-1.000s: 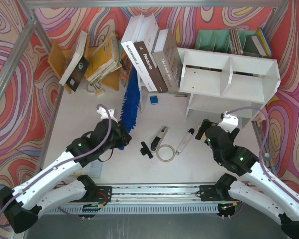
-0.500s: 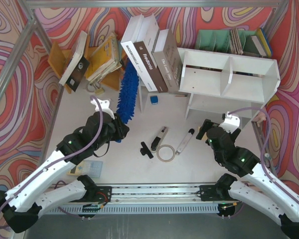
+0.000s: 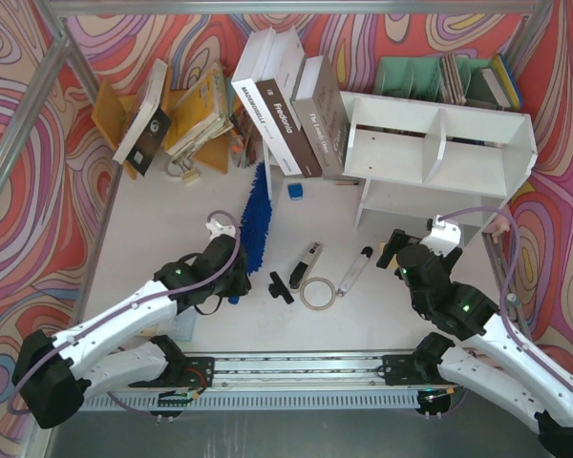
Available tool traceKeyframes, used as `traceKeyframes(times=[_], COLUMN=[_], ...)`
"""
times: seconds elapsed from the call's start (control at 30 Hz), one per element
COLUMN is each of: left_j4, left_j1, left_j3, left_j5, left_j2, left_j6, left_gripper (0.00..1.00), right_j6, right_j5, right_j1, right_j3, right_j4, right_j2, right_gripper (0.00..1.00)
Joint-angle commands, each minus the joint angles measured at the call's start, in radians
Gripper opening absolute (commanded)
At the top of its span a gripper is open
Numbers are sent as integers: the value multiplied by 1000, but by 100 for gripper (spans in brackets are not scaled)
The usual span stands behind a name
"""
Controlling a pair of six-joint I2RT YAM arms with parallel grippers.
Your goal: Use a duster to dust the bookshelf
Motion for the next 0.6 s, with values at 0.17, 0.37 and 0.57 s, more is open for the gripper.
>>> traceKeyframes(times=[0.17,0.37,0.57], left_j4=[113,31,-2], left_j1=[-3,-3,-3], left_j3=[-33,57,136], left_j5=[-10,-107,-183], left_j2=[48,-76,-219], left_j6=[15,43,91], left_gripper=[0,0,0], right_j6=[-1,9,10], right_j5=[51,50,49], right_j1=[-1,-1,-1], right_j3=[-4,-10,-11], right_j4=[3,-7,-4], right_j2=[-9,-20,-21], right_gripper=[99,99,99])
